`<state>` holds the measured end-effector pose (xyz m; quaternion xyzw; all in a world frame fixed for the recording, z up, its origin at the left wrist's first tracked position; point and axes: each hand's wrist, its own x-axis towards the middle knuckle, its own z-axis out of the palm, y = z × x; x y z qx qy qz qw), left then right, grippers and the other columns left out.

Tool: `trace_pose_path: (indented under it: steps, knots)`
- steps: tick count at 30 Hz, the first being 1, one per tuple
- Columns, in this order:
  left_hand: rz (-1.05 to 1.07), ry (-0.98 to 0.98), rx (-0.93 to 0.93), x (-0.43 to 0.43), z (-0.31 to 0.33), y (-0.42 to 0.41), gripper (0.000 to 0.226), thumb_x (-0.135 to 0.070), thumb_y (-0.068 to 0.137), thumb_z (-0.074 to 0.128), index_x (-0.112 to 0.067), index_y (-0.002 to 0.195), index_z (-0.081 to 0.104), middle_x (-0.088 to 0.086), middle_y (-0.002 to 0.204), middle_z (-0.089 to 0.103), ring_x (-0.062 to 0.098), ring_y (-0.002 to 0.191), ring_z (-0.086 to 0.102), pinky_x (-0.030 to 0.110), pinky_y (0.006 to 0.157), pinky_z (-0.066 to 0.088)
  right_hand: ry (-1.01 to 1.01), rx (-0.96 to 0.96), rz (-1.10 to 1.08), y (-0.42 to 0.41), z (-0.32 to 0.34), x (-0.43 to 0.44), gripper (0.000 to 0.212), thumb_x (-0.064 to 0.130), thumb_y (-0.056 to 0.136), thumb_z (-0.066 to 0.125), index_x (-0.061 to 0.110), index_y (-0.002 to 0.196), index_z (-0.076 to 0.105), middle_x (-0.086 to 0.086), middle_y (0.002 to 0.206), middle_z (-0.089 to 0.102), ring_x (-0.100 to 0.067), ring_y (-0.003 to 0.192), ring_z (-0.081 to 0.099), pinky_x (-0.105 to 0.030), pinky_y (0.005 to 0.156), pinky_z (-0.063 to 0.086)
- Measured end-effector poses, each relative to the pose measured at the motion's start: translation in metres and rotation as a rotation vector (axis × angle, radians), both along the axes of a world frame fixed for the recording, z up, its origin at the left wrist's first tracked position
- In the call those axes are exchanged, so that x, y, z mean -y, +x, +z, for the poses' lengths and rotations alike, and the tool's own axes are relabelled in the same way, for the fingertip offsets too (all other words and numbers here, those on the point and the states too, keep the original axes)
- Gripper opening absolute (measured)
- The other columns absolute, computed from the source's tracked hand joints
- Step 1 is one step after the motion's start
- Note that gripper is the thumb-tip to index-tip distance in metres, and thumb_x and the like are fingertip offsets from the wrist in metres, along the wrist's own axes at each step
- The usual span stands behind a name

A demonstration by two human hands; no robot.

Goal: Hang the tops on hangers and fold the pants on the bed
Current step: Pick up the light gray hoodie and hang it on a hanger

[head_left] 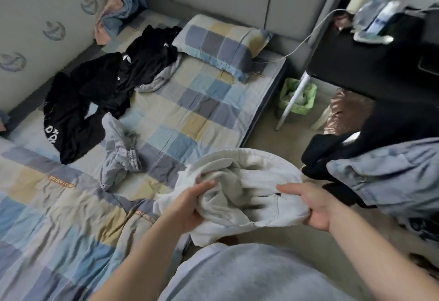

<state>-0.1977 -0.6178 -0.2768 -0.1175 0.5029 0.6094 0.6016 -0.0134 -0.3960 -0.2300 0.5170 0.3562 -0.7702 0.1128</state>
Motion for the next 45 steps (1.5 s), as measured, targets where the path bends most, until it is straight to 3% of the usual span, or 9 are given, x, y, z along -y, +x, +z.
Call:
trace_pose_path:
  steps: [3, 11, 14, 24, 27, 32, 37, 42, 45]
  knots:
    - [-0.253, -0.01, -0.057, -0.042, 0.016, 0.048, 0.043, -0.026, 0.068, 0.083, -0.008, 0.106, 0.077, 0.021, 0.101, 0.073, 0.033, 0.086, 0.073, 0.04, 0.072, 0.059, 0.037, -0.038, -0.111, 0.077, 0.008, -0.01, 0.062, 0.013, 0.06, 0.081, -0.006, 0.118, 0.068, -0.026, 0.121, 0.067, -0.045, 0.117, 0.062, -0.06, 0.105, 0.045]
    - [-0.563, 0.072, -0.09, -0.159, 0.054, 0.208, 0.047, -0.037, 0.087, 0.07, -0.008, 0.124, 0.069, 0.023, 0.123, 0.069, 0.038, 0.112, 0.068, 0.041, 0.083, 0.059, 0.074, -0.088, -0.496, 0.271, 0.038, -0.029, 0.053, 0.018, 0.066, 0.077, -0.003, 0.114, 0.069, -0.028, 0.116, 0.064, -0.036, 0.098, 0.065, -0.056, 0.1, 0.047]
    - [-0.692, 0.115, -0.116, -0.199, 0.066, 0.262, 0.05, -0.04, 0.092, 0.068, -0.006, 0.128, 0.066, 0.021, 0.125, 0.069, 0.036, 0.116, 0.066, 0.047, 0.097, 0.055, 0.153, -0.132, -0.649, 0.326, 0.052, -0.038, 0.053, 0.019, 0.069, 0.075, -0.007, 0.115, 0.067, -0.027, 0.112, 0.062, -0.037, 0.101, 0.063, -0.057, 0.103, 0.044]
    - [-1.044, 0.397, -0.18, -0.35, 0.123, 0.428, 0.043, -0.04, 0.096, 0.064, -0.007, 0.124, 0.067, 0.017, 0.121, 0.071, 0.032, 0.114, 0.068, 0.048, 0.104, 0.05, 0.498, -0.201, -1.156, 0.457, 0.117, -0.085, 0.029, 0.022, 0.083, 0.06, 0.0, 0.102, 0.063, -0.022, 0.095, 0.059, -0.035, 0.087, 0.058, -0.039, 0.078, 0.05]
    - [-1.103, 0.495, -0.191, -0.405, 0.155, 0.478, 0.041, -0.041, 0.097, 0.062, -0.007, 0.119, 0.07, 0.018, 0.118, 0.072, 0.032, 0.111, 0.07, 0.051, 0.105, 0.049, 0.624, -0.235, -1.292, 0.489, 0.147, -0.112, 0.017, 0.019, 0.086, 0.06, 0.004, 0.093, 0.062, -0.014, 0.086, 0.06, -0.026, 0.077, 0.059, -0.033, 0.069, 0.053]
    - [-1.17, 0.661, -0.174, -0.496, 0.218, 0.553, 0.044, -0.038, 0.101, 0.059, -0.003, 0.127, 0.064, 0.019, 0.121, 0.071, 0.034, 0.113, 0.068, 0.053, 0.106, 0.048, 0.804, -0.25, -1.464, 0.538, 0.2, -0.175, 0.02, 0.018, 0.095, 0.058, 0.007, 0.111, 0.054, -0.016, 0.1, 0.055, -0.029, 0.095, 0.057, -0.041, 0.089, 0.047]
    - [-1.186, 0.787, -0.141, -0.594, 0.269, 0.616, 0.042, -0.035, 0.101, 0.059, -0.001, 0.125, 0.063, 0.022, 0.119, 0.07, 0.033, 0.106, 0.071, 0.046, 0.091, 0.059, 0.962, -0.302, -1.555, 0.577, 0.238, -0.252, 0.015, 0.019, 0.095, 0.058, 0.006, 0.102, 0.056, -0.014, 0.095, 0.055, -0.028, 0.094, 0.06, -0.038, 0.086, 0.051]
    - [-1.226, 0.87, -0.087, -0.686, 0.307, 0.667, 0.039, -0.035, 0.101, 0.059, -0.002, 0.121, 0.064, 0.02, 0.124, 0.068, 0.033, 0.116, 0.067, 0.05, 0.107, 0.048, 1.04, -0.398, -1.703, 0.608, 0.279, -0.341, 0.022, 0.018, 0.098, 0.053, 0.013, 0.077, 0.05, -0.009, 0.082, 0.054, -0.022, 0.085, 0.062, -0.031, 0.083, 0.055]
    - [-1.264, 0.947, -0.101, -0.734, 0.337, 0.699, 0.031, -0.035, 0.101, 0.058, -0.007, 0.113, 0.066, 0.02, 0.131, 0.065, 0.031, 0.121, 0.064, 0.047, 0.111, 0.045, 1.146, -0.391, -1.745, 0.625, 0.311, -0.381, 0.017, 0.015, 0.095, 0.058, 0.013, 0.078, 0.054, -0.014, 0.089, 0.058, -0.03, 0.091, 0.067, -0.046, 0.083, 0.059]
